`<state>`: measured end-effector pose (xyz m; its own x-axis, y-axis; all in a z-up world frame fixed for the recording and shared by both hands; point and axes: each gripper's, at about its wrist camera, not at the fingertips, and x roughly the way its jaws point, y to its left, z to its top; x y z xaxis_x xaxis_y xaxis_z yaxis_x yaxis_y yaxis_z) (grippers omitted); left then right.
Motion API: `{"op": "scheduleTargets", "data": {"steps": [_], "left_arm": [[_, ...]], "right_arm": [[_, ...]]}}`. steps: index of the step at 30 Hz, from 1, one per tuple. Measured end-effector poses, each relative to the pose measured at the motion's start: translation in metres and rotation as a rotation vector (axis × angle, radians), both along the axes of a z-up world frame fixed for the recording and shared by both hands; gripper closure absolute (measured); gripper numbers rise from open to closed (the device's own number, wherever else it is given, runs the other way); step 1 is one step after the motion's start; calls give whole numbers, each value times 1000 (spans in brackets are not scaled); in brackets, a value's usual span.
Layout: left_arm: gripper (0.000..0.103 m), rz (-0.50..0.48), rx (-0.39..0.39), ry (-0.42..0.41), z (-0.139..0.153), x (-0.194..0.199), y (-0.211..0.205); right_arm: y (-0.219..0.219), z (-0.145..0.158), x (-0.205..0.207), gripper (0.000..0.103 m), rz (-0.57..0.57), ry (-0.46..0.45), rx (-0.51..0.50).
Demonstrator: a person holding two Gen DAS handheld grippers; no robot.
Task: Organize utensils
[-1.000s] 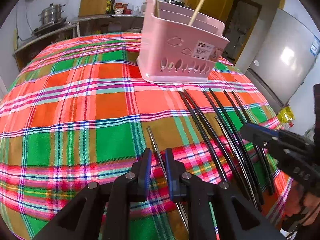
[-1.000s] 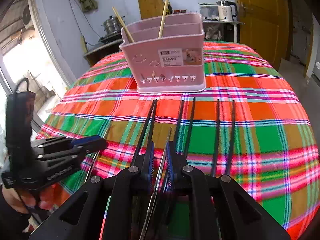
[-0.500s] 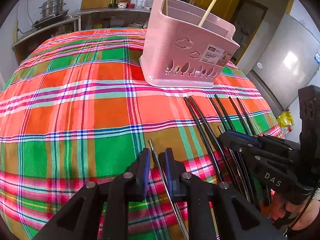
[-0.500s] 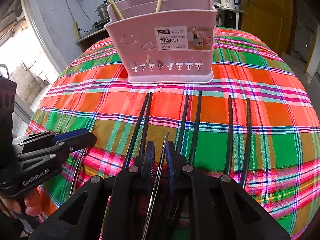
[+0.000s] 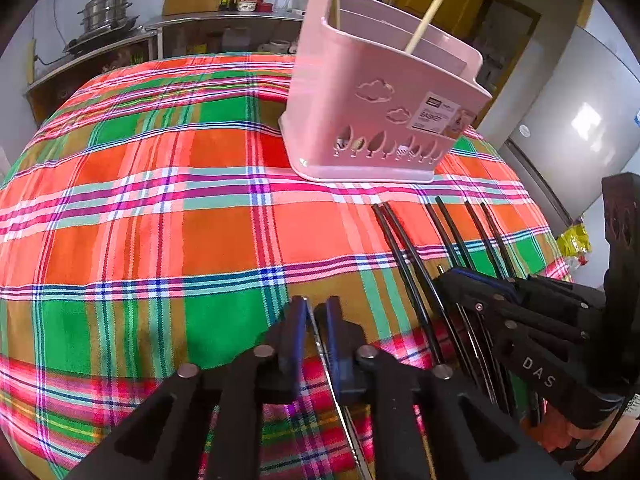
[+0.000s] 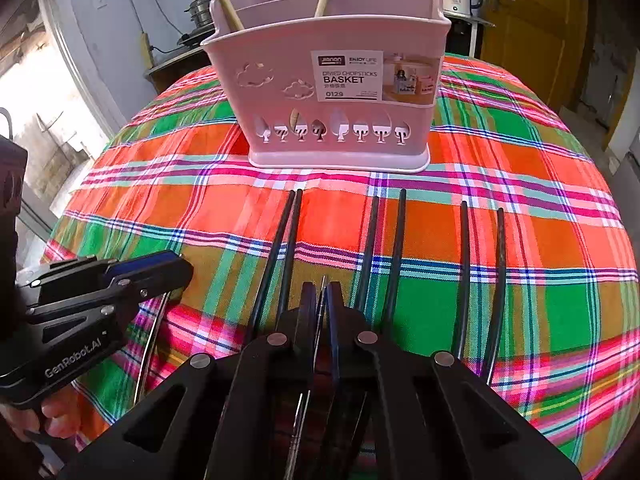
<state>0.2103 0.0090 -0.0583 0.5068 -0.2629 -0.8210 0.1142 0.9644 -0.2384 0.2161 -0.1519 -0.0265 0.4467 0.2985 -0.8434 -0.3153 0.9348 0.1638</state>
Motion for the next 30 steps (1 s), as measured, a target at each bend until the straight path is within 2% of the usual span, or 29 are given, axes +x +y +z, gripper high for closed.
{"op": "scheduleTargets", "data": {"steps": [6, 10, 24, 30], "left_arm": [[99, 3, -17, 3, 4, -1, 3], [99, -6, -19, -31, 21, -5, 2], [100, -43, -24, -232, 127, -30, 4], [100, -53, -20, -292, 158, -34, 3]], "right_arm": [[-1, 9, -2, 99, 11, -13, 28], [-3, 23, -5, 99, 14, -41, 44], [-13, 107, -21, 99, 21, -221, 103], [-20, 134, -26, 99, 15, -279, 121]]}}
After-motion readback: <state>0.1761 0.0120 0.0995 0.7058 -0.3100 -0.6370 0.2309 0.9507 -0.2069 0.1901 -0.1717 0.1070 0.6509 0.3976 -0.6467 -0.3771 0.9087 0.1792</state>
